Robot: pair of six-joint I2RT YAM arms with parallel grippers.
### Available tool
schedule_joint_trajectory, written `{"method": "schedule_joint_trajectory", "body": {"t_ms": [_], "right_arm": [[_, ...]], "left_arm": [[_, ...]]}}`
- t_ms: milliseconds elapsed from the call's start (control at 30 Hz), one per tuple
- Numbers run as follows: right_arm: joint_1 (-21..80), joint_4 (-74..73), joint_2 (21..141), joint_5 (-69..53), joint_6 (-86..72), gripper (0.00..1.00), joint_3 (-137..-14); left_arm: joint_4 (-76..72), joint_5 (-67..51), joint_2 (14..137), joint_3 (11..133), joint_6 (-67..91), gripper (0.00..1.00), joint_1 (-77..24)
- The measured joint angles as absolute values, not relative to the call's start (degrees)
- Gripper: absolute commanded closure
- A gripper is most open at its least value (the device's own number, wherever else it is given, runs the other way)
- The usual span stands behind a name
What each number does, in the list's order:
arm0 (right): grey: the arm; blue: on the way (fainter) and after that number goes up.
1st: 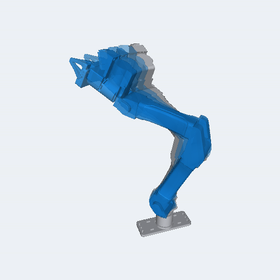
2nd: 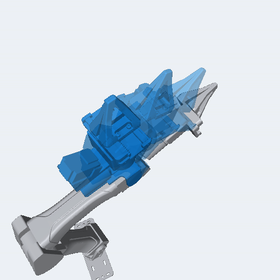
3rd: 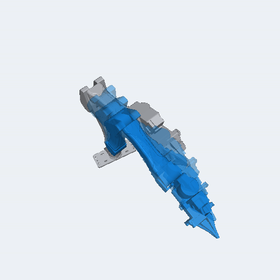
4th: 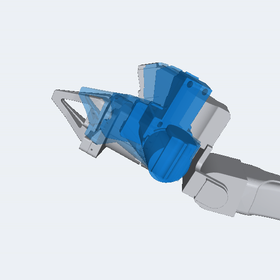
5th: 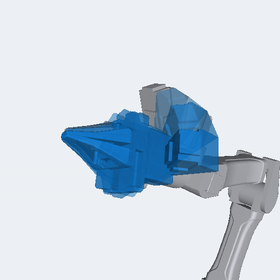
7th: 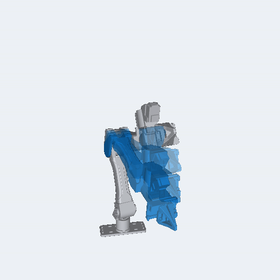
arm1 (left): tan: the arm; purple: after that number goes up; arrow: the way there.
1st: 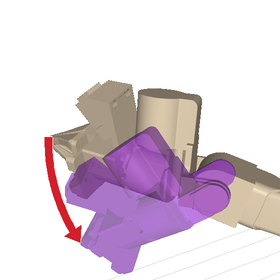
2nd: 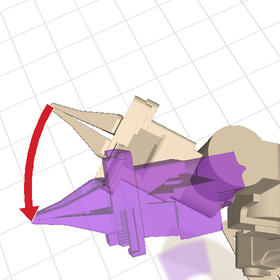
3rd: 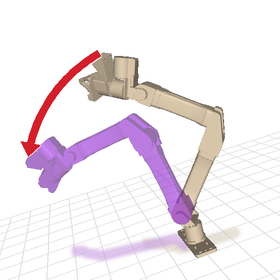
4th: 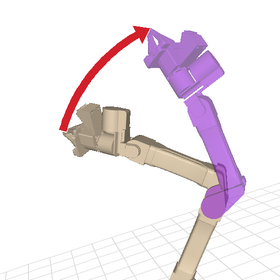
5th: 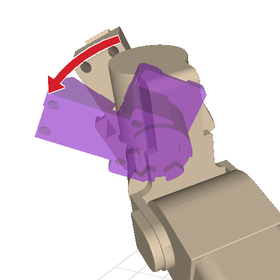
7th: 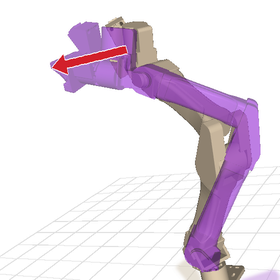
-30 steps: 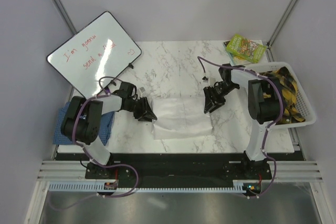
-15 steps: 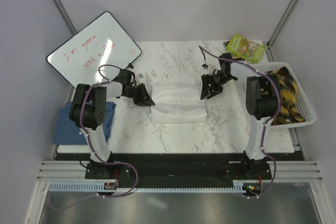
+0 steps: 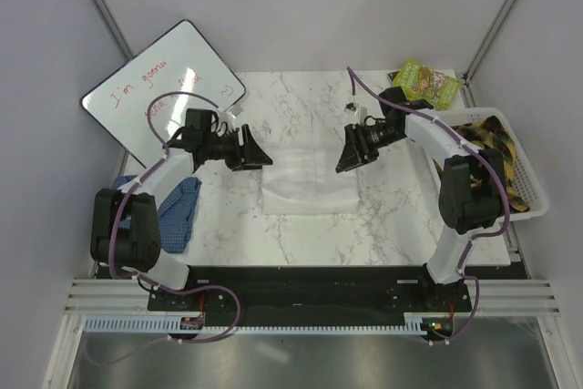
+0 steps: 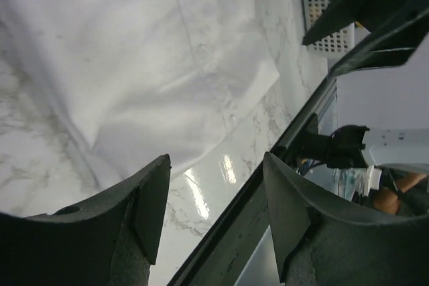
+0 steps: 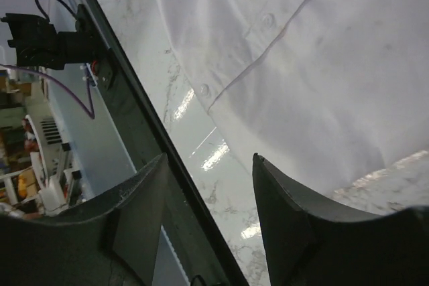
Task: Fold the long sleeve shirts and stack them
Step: Fold the shirt
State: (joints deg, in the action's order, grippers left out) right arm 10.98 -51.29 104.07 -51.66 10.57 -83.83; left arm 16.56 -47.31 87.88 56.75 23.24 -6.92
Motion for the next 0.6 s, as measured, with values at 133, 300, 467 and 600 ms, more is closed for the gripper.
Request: {"method": "schedule_joint_trajectory", "body": {"t_ms": [133,300,467,600], "right_arm": [[13.5,-51.4,107.6,-55.4,8.9,0.39,-80.0],[14.7,-50.5,110.7,-57.1,7.6,0.39,-76.1],[14.7,-49.8,115.3,-55.9,8.1,0.40,-72.7],[14.4,-49.6,118.8,-54.5,8.4,0.41,-71.2]], "left_arm": [[15.7,-49.7,89.5,56.6,24.1,0.36,-13.1],[13.9,-50.0,95.6,51.6,26.6,0.37,-15.1],[14.7,-48.6,100.2,46.2,27.3,0.37,-14.7],[14.8,-48.6,100.9,46.3,27.6,0.38,-14.5]]}}
